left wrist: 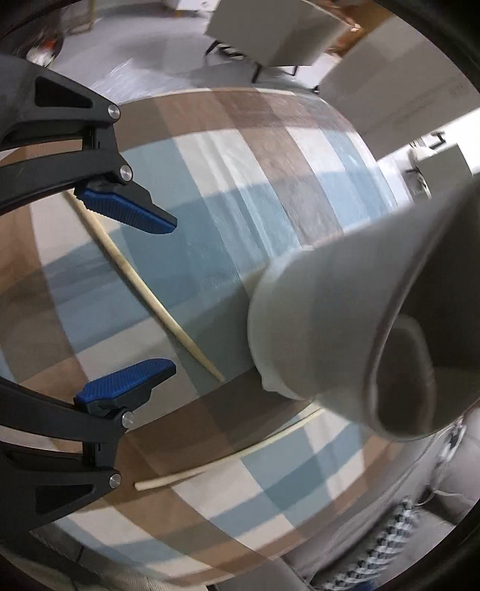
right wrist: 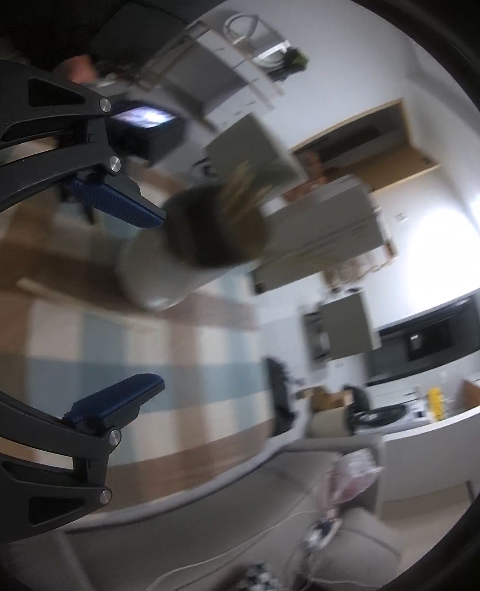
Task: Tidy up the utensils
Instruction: 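Grasp the last loose chopsticks with both tools from the tablecloth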
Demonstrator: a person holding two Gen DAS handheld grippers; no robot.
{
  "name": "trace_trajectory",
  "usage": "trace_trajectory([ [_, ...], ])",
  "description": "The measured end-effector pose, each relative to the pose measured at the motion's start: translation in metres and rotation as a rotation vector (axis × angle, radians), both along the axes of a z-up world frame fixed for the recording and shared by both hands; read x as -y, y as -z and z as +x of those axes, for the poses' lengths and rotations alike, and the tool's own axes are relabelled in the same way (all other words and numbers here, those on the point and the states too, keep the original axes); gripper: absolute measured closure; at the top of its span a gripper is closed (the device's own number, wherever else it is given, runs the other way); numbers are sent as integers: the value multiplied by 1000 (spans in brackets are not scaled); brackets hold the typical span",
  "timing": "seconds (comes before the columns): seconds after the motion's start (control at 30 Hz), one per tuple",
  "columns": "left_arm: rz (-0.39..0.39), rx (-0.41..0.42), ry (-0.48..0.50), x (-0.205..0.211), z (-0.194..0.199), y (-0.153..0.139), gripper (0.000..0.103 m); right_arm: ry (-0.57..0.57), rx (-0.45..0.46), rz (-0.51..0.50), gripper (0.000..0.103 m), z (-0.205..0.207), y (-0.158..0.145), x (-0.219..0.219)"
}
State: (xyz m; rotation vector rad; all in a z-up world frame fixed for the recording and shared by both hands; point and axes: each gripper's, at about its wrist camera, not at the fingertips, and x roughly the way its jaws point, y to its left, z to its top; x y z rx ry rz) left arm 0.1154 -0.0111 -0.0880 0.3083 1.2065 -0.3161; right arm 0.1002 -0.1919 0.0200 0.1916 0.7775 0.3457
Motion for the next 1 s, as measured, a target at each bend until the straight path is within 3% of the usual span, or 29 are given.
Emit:
trace_trajectory([
  [0.1, -7, -44, 22, 14, 6, 10, 37, 16, -112, -4, 21, 4, 22, 8],
  [0.27, 23, -17, 54, 32, 7, 10, 39, 29, -144, 10, 21, 2, 31, 22],
  [0.37, -40, -111, 27, 32, 13, 9, 62, 40, -139, 39, 21, 1, 28, 29],
  [0.43, -24, -126, 44, 38, 12, 8, 73, 45, -148, 50, 21, 2, 29, 29],
  [0.5, -15, -141, 72, 49, 9, 6, 94, 42, -168, 54, 21, 6, 32, 28],
  [0.57, -13, -160, 72, 55, 7, 6, 102, 38, -192, 50, 21, 9, 37, 28],
  [0.73, -97, -222, -27, 44, 8, 6, 103, 27, -287, 37, 22, 21, 57, 26],
  [0.83, -137, -203, -78, 23, -1, 1, 103, 21, -383, 27, 37, 35, 78, 22],
  [0.9, -187, -196, -136, 5, -3, -3, 103, 9, -432, 20, 59, 43, 90, 16],
  [1.0, -236, -163, -213, -29, -7, -16, 103, -30, -478, -24, 66, 55, 106, -3],
])
